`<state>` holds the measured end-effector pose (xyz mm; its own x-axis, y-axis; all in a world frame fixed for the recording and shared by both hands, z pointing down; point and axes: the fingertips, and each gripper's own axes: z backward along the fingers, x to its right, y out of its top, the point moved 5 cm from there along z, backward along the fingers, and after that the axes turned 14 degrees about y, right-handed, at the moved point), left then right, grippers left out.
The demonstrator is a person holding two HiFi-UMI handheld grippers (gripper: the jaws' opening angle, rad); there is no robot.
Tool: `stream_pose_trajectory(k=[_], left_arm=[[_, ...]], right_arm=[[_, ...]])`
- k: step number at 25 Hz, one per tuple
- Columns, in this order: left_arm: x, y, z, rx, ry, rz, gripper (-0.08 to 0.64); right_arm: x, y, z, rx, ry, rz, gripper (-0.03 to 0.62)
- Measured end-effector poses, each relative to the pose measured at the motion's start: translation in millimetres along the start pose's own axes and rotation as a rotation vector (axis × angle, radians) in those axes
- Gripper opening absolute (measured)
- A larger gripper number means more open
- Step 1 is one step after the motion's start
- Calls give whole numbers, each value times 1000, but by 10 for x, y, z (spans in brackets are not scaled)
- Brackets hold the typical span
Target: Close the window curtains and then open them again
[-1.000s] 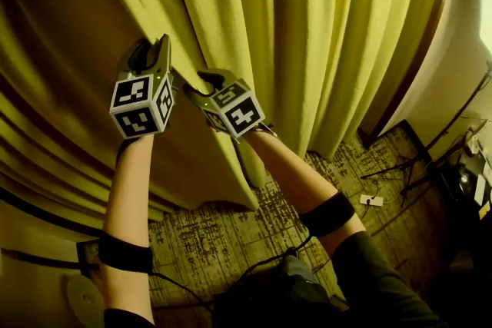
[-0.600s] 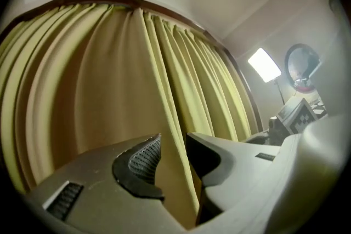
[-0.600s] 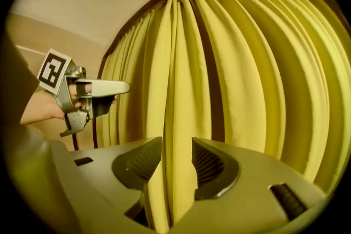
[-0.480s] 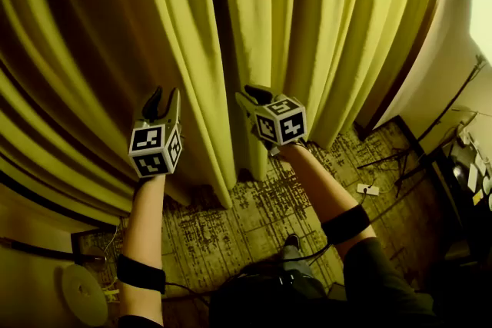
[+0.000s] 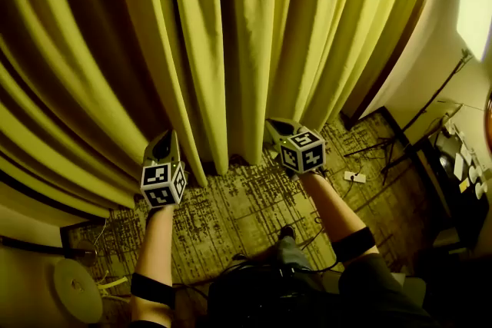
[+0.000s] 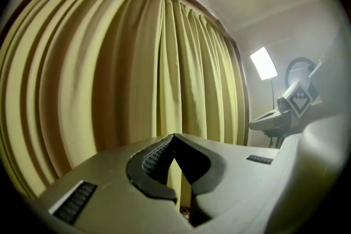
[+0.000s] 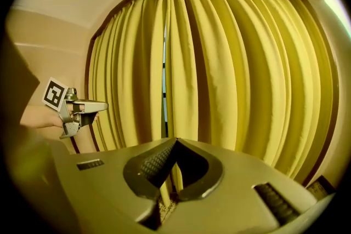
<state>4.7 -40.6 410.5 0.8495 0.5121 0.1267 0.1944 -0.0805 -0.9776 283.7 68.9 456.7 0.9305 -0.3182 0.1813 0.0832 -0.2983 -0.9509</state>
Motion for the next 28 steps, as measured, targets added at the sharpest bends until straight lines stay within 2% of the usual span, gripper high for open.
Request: stream_pose_trajectory(k=[4,9,14,23,28], left_arm=[[155,-281,251,-66,-6,27,0],[209,-676,498,-106,50,54,0],[416,-976,679,-157,114,75,0],[1003,-1112,902,-212,147,85,0],[1106,-1118,1007,-221,167,81,0]], right_arm=[[116,-290,261,-27,-23,-39,2],[226,-566,486,-39,-19,-62,2],[366,-860,698,-64,24,-75,2],[704,-1140,1129,-71,67,-114,2],[741,-1230,1256,-73,77,-126,0]])
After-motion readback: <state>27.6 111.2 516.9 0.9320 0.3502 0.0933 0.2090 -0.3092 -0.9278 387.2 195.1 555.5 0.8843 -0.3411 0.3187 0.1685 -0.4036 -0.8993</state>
